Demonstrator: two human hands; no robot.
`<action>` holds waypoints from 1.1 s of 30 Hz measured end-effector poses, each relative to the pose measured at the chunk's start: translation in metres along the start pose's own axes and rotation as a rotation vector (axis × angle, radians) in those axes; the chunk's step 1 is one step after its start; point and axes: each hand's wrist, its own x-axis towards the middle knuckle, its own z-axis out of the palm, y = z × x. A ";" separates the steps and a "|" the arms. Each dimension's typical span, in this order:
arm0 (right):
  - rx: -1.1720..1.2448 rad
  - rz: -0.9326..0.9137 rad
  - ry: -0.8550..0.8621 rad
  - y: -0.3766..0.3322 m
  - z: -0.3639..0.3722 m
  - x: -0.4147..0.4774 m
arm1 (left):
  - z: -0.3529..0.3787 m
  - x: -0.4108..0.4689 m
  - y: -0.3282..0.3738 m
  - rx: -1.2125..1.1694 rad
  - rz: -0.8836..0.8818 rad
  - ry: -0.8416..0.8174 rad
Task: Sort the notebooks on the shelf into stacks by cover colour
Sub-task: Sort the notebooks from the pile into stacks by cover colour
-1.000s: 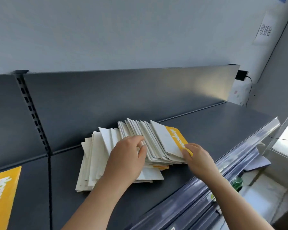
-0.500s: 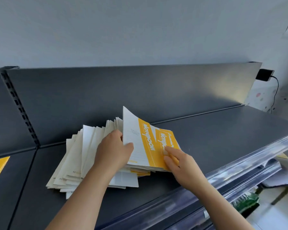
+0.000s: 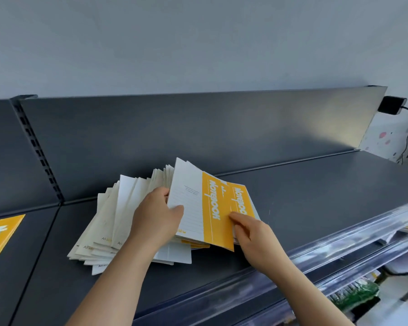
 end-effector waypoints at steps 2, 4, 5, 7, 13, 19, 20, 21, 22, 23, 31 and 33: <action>0.064 0.022 0.025 -0.004 0.000 0.003 | -0.004 -0.004 -0.002 -0.091 -0.016 0.014; 0.120 0.034 0.024 -0.011 0.001 0.006 | -0.009 -0.009 -0.003 -0.181 -0.036 0.039; 0.148 0.038 0.014 -0.016 0.002 0.008 | -0.010 -0.011 -0.004 -0.221 -0.048 0.047; 0.188 0.056 -0.017 -0.026 0.003 0.011 | -0.014 -0.015 -0.007 -0.285 -0.071 0.049; 0.191 -0.012 -0.014 -0.043 0.012 0.015 | -0.027 -0.023 -0.018 -0.386 -0.124 0.112; 0.306 -0.183 0.049 -0.088 0.025 0.018 | -0.063 -0.040 -0.032 -0.411 -0.097 0.310; 0.323 -0.202 0.051 -0.096 0.030 0.019 | -0.070 -0.043 -0.037 -0.403 -0.087 0.332; 0.339 -0.226 0.054 -0.105 0.035 0.020 | -0.079 -0.046 -0.043 -0.393 -0.080 0.351; 0.354 -0.247 0.053 -0.113 0.042 0.021 | -0.087 -0.048 -0.050 -0.380 -0.077 0.370; 0.371 -0.264 0.045 -0.123 0.049 0.020 | -0.095 -0.051 -0.058 -0.362 -0.076 0.390; 0.444 -0.350 -0.080 -0.204 0.127 0.004 | -0.171 -0.079 -0.131 -0.152 -0.141 0.519; 0.439 -0.357 -0.110 -0.225 0.150 -0.003 | -0.194 -0.085 -0.148 -0.128 -0.171 0.523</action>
